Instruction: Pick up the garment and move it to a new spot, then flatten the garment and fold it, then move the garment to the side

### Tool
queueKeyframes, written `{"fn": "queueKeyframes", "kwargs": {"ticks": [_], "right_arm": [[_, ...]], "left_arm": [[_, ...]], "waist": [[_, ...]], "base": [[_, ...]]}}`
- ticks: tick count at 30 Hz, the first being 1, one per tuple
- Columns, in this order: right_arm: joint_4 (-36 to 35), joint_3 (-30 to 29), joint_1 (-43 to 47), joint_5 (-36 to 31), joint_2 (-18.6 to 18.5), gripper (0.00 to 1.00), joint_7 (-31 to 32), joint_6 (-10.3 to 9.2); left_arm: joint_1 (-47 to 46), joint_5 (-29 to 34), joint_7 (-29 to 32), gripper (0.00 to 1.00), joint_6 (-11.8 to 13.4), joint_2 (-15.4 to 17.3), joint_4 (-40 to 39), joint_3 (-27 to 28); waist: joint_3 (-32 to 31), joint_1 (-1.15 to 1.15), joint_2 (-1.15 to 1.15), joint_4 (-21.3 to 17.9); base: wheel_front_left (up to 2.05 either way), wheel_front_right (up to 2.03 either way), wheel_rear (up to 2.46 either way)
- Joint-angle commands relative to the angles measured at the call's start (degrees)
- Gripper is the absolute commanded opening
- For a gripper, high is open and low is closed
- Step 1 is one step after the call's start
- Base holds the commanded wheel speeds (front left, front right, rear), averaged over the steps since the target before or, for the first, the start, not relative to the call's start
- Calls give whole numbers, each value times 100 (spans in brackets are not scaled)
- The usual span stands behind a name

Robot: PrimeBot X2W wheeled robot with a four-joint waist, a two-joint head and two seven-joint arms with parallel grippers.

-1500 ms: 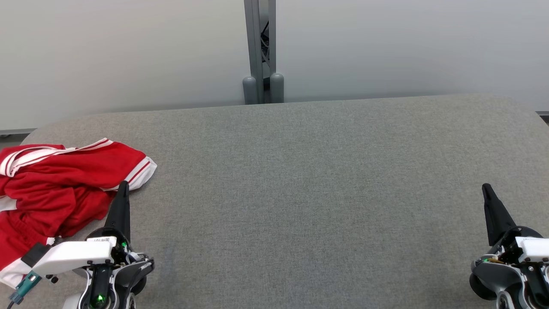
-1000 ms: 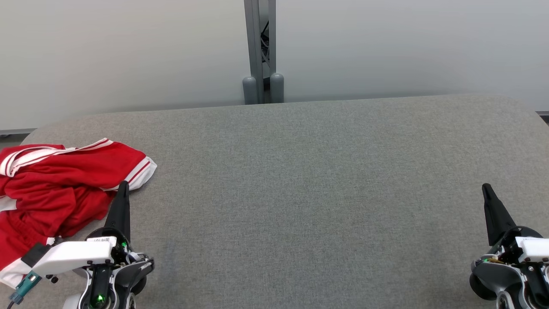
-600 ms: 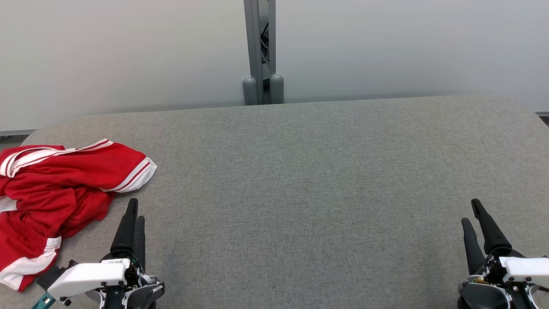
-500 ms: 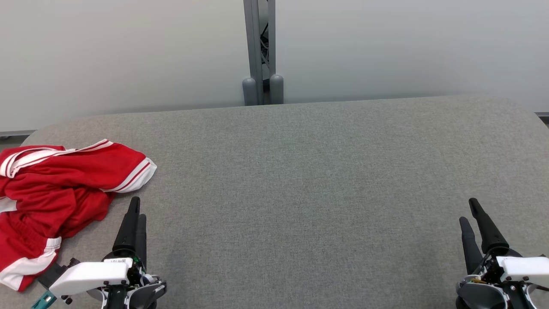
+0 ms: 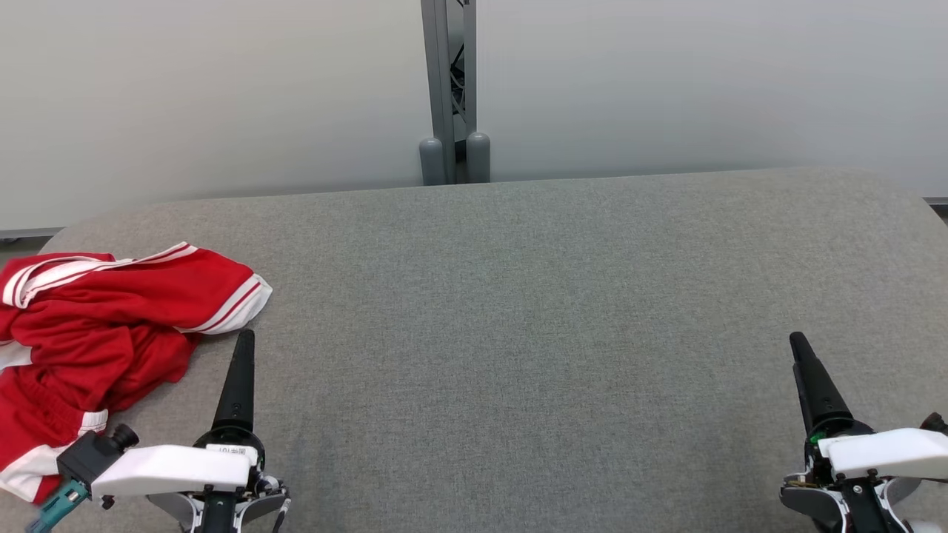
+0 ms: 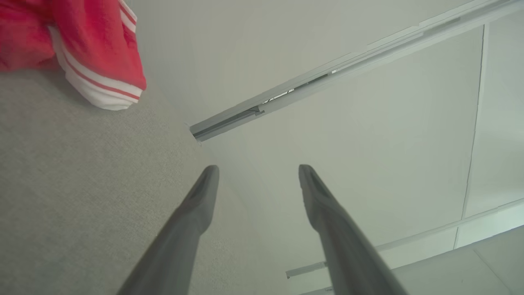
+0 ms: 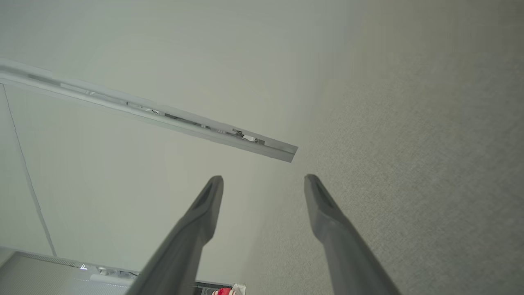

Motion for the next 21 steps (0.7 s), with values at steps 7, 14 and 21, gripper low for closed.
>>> {"fn": "queueKeyframes", "kwargs": {"ticks": [7,14,21], "right_arm": [[-371,115,-27,-1125,-13,100,-216,8],[-536,299,64,-2015,-8,100,-386,9],[-658,439,139,-2761,-2,100,-538,9]], "left_arm": [[4,939,-160,100,148,21,-481,-15],[132,1929,-289,100,327,26,-649,-202],[178,2915,-414,100,604,78,-588,-402]], "waist": [[-11,0,0,8],[-41,0,0,12],[-80,0,0,5]], "base": [[0,0,0],[0,0,0],[0,0,0]]}}
